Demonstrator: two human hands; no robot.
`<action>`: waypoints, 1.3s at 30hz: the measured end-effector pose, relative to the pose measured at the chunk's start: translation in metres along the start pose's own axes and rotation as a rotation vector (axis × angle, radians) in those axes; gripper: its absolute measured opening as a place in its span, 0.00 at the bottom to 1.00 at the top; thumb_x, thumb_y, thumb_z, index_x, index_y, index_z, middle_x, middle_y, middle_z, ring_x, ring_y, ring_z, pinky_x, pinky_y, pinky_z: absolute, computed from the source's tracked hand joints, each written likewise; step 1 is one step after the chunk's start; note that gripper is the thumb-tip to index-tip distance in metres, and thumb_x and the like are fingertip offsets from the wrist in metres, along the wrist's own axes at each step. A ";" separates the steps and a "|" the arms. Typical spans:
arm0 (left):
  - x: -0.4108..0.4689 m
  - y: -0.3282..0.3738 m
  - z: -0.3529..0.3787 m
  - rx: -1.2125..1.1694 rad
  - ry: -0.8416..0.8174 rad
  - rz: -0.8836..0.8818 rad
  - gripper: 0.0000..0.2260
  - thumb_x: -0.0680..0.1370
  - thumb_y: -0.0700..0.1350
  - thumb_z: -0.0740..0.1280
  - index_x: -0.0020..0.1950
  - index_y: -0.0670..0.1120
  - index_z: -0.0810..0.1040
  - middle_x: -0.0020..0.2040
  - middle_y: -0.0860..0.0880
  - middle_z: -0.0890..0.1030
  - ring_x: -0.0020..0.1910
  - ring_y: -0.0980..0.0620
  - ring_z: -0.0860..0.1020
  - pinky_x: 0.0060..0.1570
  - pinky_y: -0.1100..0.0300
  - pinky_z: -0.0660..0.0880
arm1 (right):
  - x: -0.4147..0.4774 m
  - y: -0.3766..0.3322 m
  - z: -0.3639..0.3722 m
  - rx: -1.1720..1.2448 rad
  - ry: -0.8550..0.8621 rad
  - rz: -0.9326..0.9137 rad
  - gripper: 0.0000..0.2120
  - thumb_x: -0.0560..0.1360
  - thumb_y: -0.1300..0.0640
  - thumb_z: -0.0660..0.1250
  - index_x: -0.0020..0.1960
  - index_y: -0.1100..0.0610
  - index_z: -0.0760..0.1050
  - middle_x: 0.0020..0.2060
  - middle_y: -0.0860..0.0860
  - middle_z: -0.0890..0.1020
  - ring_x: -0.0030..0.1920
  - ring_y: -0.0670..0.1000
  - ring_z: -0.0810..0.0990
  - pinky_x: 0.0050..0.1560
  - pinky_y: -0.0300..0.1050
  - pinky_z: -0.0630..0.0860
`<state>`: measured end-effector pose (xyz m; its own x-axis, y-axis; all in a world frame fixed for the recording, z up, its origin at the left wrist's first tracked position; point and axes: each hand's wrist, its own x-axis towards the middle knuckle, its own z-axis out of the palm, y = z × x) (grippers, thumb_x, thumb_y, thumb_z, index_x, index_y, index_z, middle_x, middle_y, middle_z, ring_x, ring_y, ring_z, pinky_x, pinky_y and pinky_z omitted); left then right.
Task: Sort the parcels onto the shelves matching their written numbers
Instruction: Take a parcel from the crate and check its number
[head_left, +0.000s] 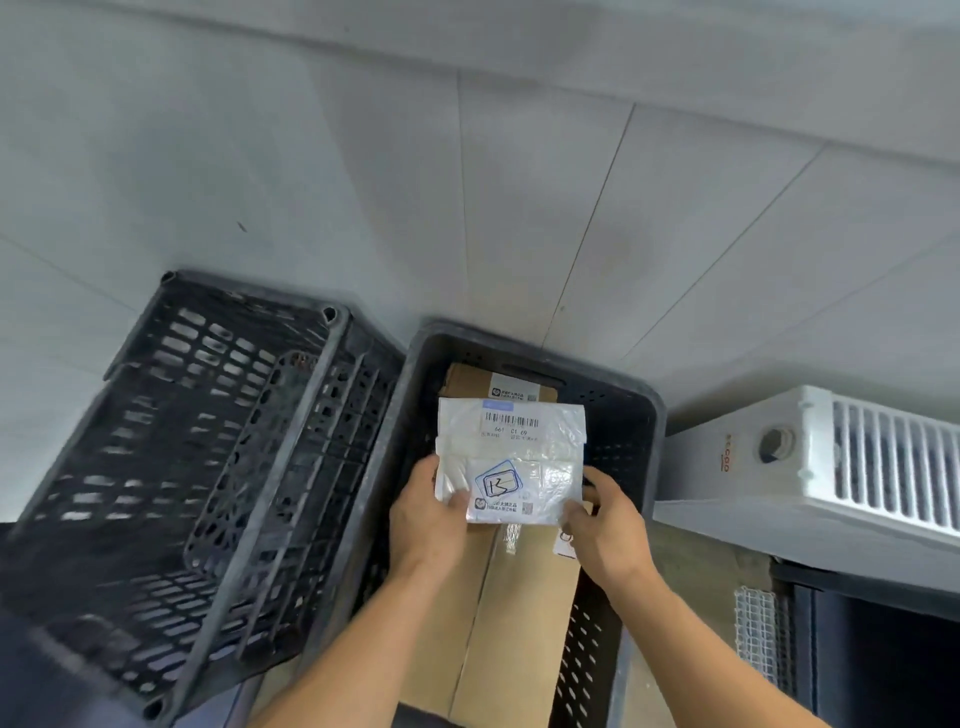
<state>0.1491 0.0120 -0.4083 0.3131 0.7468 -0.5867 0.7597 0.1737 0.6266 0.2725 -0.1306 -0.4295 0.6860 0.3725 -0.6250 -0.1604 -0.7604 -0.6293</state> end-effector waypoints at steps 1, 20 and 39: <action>-0.010 0.006 -0.004 -0.022 0.012 0.004 0.17 0.78 0.39 0.67 0.65 0.52 0.75 0.55 0.53 0.82 0.50 0.52 0.78 0.48 0.62 0.70 | -0.007 -0.005 -0.006 -0.002 -0.001 -0.016 0.22 0.81 0.59 0.63 0.74 0.48 0.67 0.55 0.44 0.81 0.44 0.44 0.82 0.38 0.36 0.76; -0.249 0.047 -0.172 -0.428 0.410 0.071 0.17 0.77 0.38 0.69 0.59 0.58 0.74 0.50 0.58 0.81 0.48 0.60 0.79 0.44 0.62 0.74 | -0.207 -0.166 -0.060 -0.107 -0.158 -0.518 0.18 0.79 0.59 0.66 0.69 0.50 0.74 0.52 0.44 0.83 0.50 0.44 0.82 0.49 0.44 0.81; -0.394 -0.089 -0.323 -0.556 0.793 0.081 0.15 0.77 0.40 0.70 0.57 0.58 0.74 0.48 0.60 0.81 0.47 0.61 0.79 0.40 0.65 0.73 | -0.407 -0.228 0.074 -0.369 -0.350 -0.902 0.22 0.81 0.57 0.65 0.74 0.51 0.68 0.43 0.44 0.78 0.41 0.44 0.78 0.38 0.36 0.73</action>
<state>-0.2262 -0.0900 -0.0673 -0.2769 0.9502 -0.1427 0.3115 0.2293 0.9222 -0.0226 -0.0696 -0.0654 0.1890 0.9736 -0.1278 0.5789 -0.2156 -0.7864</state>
